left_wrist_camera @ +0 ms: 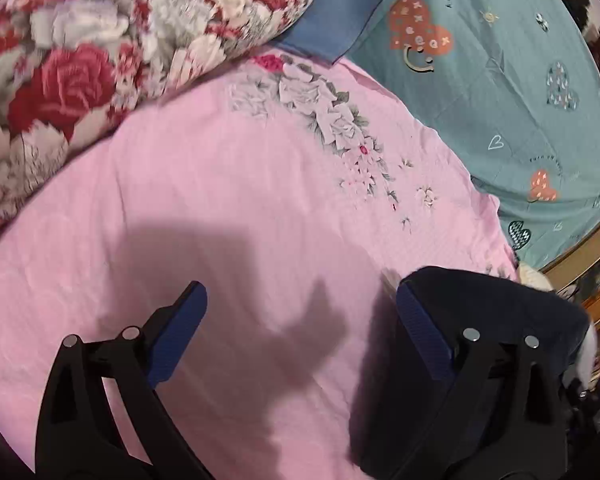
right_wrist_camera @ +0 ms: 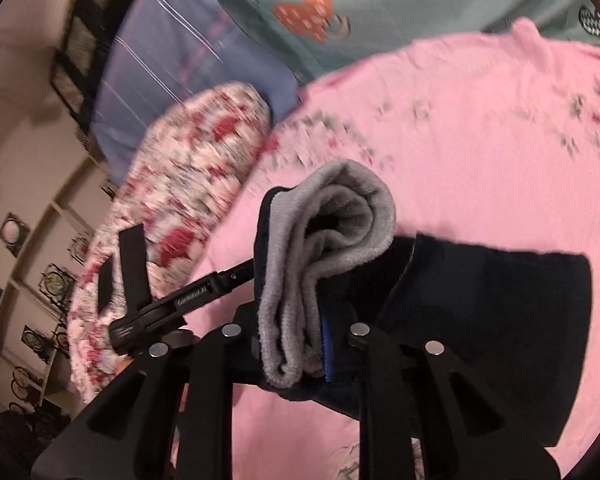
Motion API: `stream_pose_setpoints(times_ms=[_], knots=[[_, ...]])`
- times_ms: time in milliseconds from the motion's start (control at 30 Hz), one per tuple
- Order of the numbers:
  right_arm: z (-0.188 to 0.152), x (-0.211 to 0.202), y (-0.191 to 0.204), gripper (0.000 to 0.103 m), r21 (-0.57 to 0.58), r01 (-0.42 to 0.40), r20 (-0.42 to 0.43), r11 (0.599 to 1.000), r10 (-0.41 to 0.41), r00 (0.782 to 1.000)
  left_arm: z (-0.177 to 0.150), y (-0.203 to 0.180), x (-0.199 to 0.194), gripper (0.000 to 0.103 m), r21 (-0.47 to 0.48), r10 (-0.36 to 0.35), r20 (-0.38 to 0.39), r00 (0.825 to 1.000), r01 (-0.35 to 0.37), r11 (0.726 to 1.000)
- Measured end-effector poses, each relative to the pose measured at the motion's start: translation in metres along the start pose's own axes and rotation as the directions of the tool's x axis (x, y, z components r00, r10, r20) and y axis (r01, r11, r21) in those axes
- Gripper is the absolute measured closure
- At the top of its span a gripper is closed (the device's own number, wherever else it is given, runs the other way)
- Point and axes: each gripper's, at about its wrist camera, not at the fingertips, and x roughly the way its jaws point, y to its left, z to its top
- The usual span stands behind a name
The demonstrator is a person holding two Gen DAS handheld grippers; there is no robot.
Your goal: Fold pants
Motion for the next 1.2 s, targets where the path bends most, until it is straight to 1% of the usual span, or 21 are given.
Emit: stream_pose_setpoints(times_ms=[67, 167, 200, 267, 333, 433, 500, 567, 600, 667, 700, 767, 833, 900, 1000, 1033, 1067, 1100, 1133, 1167, 1200], knots=[[0.001, -0.028, -0.023, 0.083, 0.038, 0.005, 0.069, 0.999, -0.007, 0.998, -0.003, 0.0, 0.015, 0.006, -0.013, -0.022, -0.086, 0.996, 0.021, 1.0], [-0.006, -0.053, -0.077, 0.083, 0.169, 0.087, 0.076, 0.982, -0.101, 0.992, -0.012, -0.013, 0.029, 0.006, 0.039, -0.017, -0.146, 0.989, 0.023, 0.999], [-0.01, -0.055, -0.096, 0.083, 0.211, 0.127, 0.057, 0.969, -0.142, 0.988, -0.016, -0.019, 0.031, 0.006, 0.069, -0.015, -0.153, 0.988, 0.026, 0.997], [-0.026, -0.046, -0.135, 0.083, 0.287, 0.24, -0.062, 0.927, -0.232, 0.971, -0.023, -0.032, 0.035, 0.006, 0.135, -0.006, -0.169, 0.986, 0.029, 0.99], [-0.04, -0.032, -0.156, 0.079, 0.317, 0.275, -0.128, 0.908, -0.246, 0.961, -0.03, -0.041, 0.039, 0.006, 0.186, 0.007, -0.184, 0.983, 0.028, 0.982], [-0.035, -0.036, -0.154, 0.069, 0.3, 0.264, -0.133, 0.917, -0.234, 0.963, -0.037, -0.049, 0.041, 0.006, 0.245, 0.028, -0.195, 0.98, 0.021, 0.969], [-0.026, -0.042, -0.145, 0.065, 0.262, 0.297, -0.141, 0.918, -0.268, 0.953, -0.039, -0.053, 0.041, 0.006, 0.268, 0.032, -0.182, 0.983, 0.018, 0.963], [-0.018, -0.058, -0.134, 0.064, 0.226, 0.332, -0.094, 0.916, -0.319, 0.943, -0.038, -0.058, 0.035, 0.006, 0.286, 0.025, -0.142, 0.99, 0.017, 0.958], [-0.016, -0.066, -0.132, 0.064, 0.218, 0.365, -0.06, 0.905, -0.36, 0.931, -0.038, -0.061, 0.032, 0.006, 0.295, 0.019, -0.131, 0.991, 0.021, 0.955], [-0.004, -0.076, -0.12, 0.064, 0.174, 0.496, 0.051, 0.851, -0.51, 0.858, -0.04, -0.074, 0.025, 0.006, 0.304, -0.006, -0.134, 0.991, 0.047, 0.951], [-0.001, -0.075, -0.116, 0.064, 0.166, 0.489, 0.073, 0.856, -0.505, 0.86, -0.04, -0.083, 0.022, 0.006, 0.301, -0.027, -0.137, 0.99, 0.068, 0.951], [0.009, -0.067, -0.111, 0.064, 0.166, 0.34, 0.085, 0.926, -0.357, 0.93, -0.041, -0.108, 0.018, 0.006, 0.327, -0.049, -0.152, 0.987, 0.097, 0.94], [0.018, -0.053, -0.104, 0.064, 0.15, 0.258, 0.06, 0.954, -0.269, 0.961, -0.04, -0.14, 0.024, 0.006, 0.362, -0.055, -0.182, 0.982, 0.12, 0.924], [0.022, -0.041, -0.099, 0.064, 0.13, 0.213, 0.037, 0.968, -0.22, 0.975, -0.041, -0.163, 0.037, 0.006, 0.401, -0.039, -0.193, 0.98, 0.115, 0.909], [0.025, -0.02, -0.105, 0.064, 0.158, 0.119, -0.04, 0.98, -0.114, 0.993, -0.042, -0.181, 0.081, 0.006, 0.441, 0.078, -0.223, 0.972, 0.03, 0.897], [0.025, -0.01, -0.111, 0.062, 0.178, 0.089, -0.076, 0.98, -0.077, 0.994, -0.042, -0.18, 0.1, 0.006, 0.446, 0.129, -0.253, 0.959, -0.003, 0.895], [0.026, -0.002, -0.12, 0.062, 0.186, 0.082, -0.111, 0.979, -0.062, 0.992, -0.04, -0.174, 0.124, 0.004, 0.438, 0.177, -0.302, 0.937, -0.029, 0.899], [0.027, 0.005, -0.131, 0.062, 0.191, 0.102, -0.133, 0.976, -0.078, 0.988, -0.039, -0.167, 0.137, 0.003, 0.411, 0.177, -0.346, 0.921, -0.021, 0.912], [0.026, 0.005, -0.143, 0.065, 0.203, 0.113, -0.138, 0.973, -0.085, 0.987, -0.036, -0.161, 0.141, 0.002, 0.372, 0.15, -0.362, 0.92, -0.005, 0.928], [0.026, 0.003, -0.159, 0.07, 0.238, 0.107, -0.137, 0.965, -0.075, 0.988, -0.035, -0.16, 0.14, 0.002, 0.371, 0.161, -0.359, 0.919, -0.018, 0.928], [0.026, 0.0, -0.174, 0.091, 0.293, 0.089, -0.136, 0.952, -0.051, 0.989, -0.035, -0.159, 0.136, 0.002, 0.374, 0.165, -0.36, 0.918, -0.021, 0.927]])
